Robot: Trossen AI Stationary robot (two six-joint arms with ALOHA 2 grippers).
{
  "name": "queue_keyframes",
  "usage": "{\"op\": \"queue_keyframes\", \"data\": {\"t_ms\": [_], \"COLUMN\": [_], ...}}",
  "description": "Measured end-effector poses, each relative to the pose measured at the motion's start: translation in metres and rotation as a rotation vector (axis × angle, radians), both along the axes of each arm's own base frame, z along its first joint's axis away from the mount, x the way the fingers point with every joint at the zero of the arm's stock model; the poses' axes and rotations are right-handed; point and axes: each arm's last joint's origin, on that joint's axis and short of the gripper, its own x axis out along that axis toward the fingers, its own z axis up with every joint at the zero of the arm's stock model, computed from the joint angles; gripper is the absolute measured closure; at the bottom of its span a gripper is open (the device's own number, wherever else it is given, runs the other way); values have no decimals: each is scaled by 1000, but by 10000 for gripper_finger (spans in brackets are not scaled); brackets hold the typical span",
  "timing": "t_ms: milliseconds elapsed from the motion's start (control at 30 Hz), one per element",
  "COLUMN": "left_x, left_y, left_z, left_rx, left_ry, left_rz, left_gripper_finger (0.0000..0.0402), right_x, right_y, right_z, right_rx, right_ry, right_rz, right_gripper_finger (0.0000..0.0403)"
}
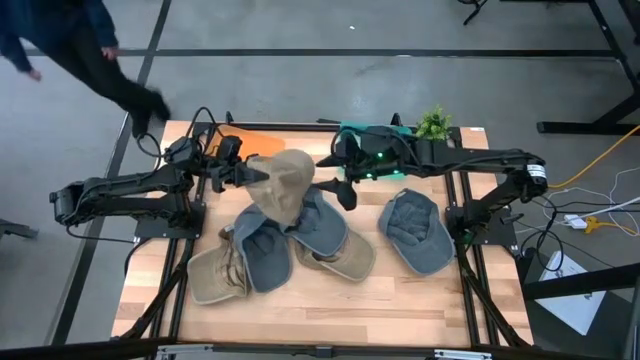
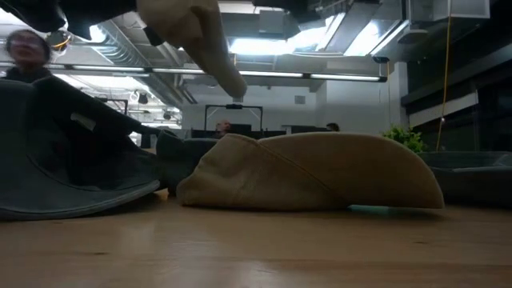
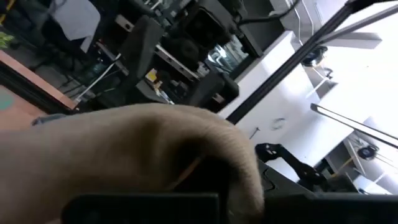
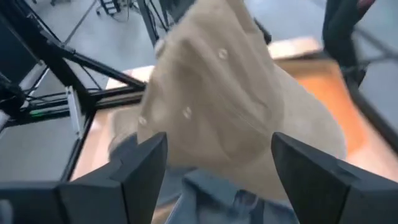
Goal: Pick & Place hat
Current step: Put the top brown cap into the green bin
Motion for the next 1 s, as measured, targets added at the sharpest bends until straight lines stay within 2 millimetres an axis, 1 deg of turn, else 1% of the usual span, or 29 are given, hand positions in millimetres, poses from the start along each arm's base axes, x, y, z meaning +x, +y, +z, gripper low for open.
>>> {"op": "queue_keyframes", "data": {"t_ms": [67, 167, 333, 433, 600, 767, 833, 900, 1000], "left_x": [0, 1, 6, 8, 7, 7, 8, 8, 9], "left_y": [1, 1, 3, 4, 3, 2, 0, -1, -2], "left_z": [0, 0, -3, -4, -1, -1, -1, -1, -1], "left_rx": [-7, -18, -56, -58, -40, -43, -50, -58, -60], "left_ry": [-5, -9, 7, 10, -26, -25, -22, -20, -19], "left_rz": [19, 47, 42, 30, 26, 17, 5, -8, -16], "left_gripper_finger": [398, 398, 398, 398, 398, 398, 398, 398, 396], "right_x": [3, 13, 31, 41, 53, 64, 66, 67, 66], "right_y": [0, -1, -3, -3, -4, -5, -5, -5, -5], "right_z": [1, -3, -14, -20, -32, -42, -46, -47, -47], "right_rx": [-24, -49, -103, -101, -98, -126, -128, -142, -145], "right_ry": [-29, -58, -94, -115, -110, -128, -117, -113, -104], "right_rz": [-6, -2, 24, 49, 51, 58, 59, 65, 71], "right_gripper_finger": [118, 118, 118, 118, 118, 121, 130, 150, 201]}}
